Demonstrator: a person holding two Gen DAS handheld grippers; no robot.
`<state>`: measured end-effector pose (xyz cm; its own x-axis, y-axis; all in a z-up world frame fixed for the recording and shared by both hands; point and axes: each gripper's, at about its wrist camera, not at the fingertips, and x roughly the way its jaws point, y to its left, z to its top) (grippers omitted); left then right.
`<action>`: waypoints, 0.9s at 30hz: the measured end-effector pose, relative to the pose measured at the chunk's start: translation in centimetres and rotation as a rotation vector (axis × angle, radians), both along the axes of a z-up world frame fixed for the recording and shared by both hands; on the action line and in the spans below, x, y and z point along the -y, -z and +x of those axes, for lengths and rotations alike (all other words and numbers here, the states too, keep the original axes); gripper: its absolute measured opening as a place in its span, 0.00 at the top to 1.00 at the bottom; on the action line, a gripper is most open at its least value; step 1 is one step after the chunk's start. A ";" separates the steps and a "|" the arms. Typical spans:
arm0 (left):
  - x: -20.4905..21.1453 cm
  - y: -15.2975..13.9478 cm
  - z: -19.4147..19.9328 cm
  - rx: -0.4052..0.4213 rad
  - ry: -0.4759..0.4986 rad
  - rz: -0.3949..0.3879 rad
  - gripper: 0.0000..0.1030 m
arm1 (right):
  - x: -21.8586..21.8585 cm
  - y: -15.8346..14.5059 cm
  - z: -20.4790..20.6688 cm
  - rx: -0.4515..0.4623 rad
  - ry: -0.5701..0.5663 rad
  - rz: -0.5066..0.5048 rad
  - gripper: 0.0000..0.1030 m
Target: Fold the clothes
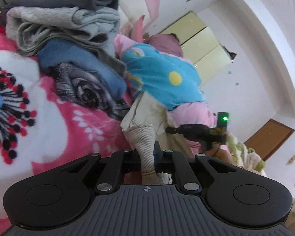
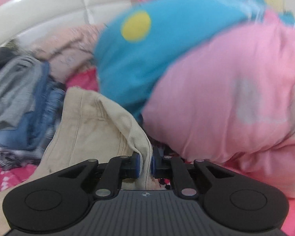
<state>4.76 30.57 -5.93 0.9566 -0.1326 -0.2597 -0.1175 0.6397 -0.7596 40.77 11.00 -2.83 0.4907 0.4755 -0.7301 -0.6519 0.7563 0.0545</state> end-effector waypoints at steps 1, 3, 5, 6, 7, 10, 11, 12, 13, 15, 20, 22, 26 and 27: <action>-0.1 0.2 0.2 -0.014 -0.005 0.003 0.92 | -0.6 1.1 0.7 -0.007 -0.001 -0.013 0.87; -0.4 0.7 0.6 -0.040 -0.010 0.005 0.92 | -1.6 3.2 1.9 -0.019 0.000 -0.042 0.79; -0.7 1.1 0.7 -0.052 -0.009 -0.006 0.92 | -2.2 4.7 2.5 -0.017 0.025 -0.070 0.63; -0.8 1.2 0.7 -0.056 -0.010 -0.011 0.92 | -2.4 5.3 2.8 -0.017 0.041 -0.080 0.57; -0.9 1.3 0.8 -0.061 -0.010 -0.016 0.92 | -2.4 5.6 2.9 -0.017 0.052 -0.084 0.57; -1.1 1.6 0.9 -0.071 -0.008 -0.029 0.92 | -1.3 4.6 2.2 -0.015 0.073 -0.087 0.43; -1.2 1.7 0.9 -0.073 -0.007 -0.034 0.92 | -0.7 4.0 1.7 -0.003 0.079 -0.090 0.40; -1.2 1.7 0.9 -0.074 -0.006 -0.042 0.92 | 0.0 3.3 1.0 0.015 0.086 -0.092 0.34; -1.3 1.8 0.9 -0.077 -0.007 -0.048 0.92 | 0.8 2.5 0.0 0.047 0.093 -0.091 0.30; -1.3 2.0 1.0 -0.090 -0.010 -0.054 0.91 | 2.3 0.7 -2.7 0.131 0.089 -0.097 0.24; -1.4 2.5 1.2 -0.135 -0.030 -0.079 0.90 | 3.2 -2.2 -11.3 0.273 -0.122 -0.078 0.24; -1.2 2.5 1.2 -0.143 -0.036 -0.059 0.90 | 1.7 -2.1 -13.7 0.276 -0.205 -0.094 0.25; -0.9 2.4 1.0 -0.159 -0.045 -0.023 0.89 | -2.7 -0.4 -15.1 0.242 -0.319 -0.112 0.34; -1.0 2.4 1.1 -0.163 -0.043 -0.020 0.89 | -3.8 0.2 -15.1 0.233 -0.341 -0.119 0.37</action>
<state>5.88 31.54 -8.36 0.9069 -0.0988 -0.4096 -0.2675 0.6162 -0.7408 25.64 14.79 -3.06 0.4784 0.5579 -0.6782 -0.8501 0.4879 -0.1983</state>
